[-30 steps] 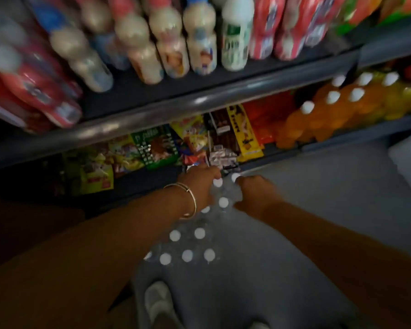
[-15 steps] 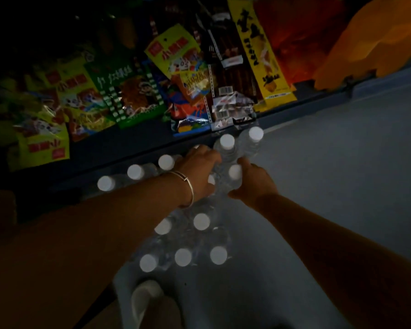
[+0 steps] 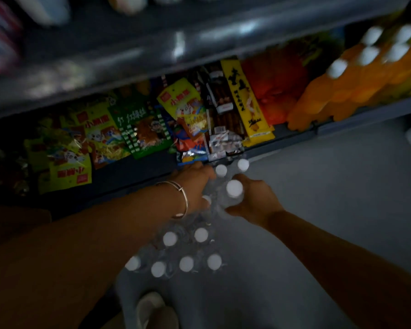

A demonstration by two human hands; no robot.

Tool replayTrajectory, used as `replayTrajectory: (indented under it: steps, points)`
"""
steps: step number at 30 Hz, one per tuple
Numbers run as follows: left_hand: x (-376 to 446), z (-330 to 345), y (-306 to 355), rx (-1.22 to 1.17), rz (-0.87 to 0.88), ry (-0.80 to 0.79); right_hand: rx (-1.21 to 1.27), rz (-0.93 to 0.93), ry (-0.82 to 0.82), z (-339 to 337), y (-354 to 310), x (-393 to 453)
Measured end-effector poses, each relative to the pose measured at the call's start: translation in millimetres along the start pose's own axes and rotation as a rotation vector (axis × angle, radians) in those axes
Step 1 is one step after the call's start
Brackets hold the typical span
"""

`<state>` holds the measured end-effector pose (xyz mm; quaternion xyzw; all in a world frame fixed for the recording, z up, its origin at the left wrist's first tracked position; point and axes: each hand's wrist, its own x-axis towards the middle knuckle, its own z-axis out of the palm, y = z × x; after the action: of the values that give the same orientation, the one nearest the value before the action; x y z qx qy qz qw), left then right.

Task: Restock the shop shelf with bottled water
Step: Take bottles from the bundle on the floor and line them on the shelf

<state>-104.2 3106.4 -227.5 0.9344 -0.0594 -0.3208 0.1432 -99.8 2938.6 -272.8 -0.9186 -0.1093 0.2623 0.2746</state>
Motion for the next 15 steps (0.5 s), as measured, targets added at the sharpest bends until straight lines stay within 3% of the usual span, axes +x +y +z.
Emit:
replayTrajectory:
  steps: [15]
  points:
    - [-245, -330, 123, 0.062, 0.016, 0.144, 0.069, -0.501, 0.049, -345, -250, -167]
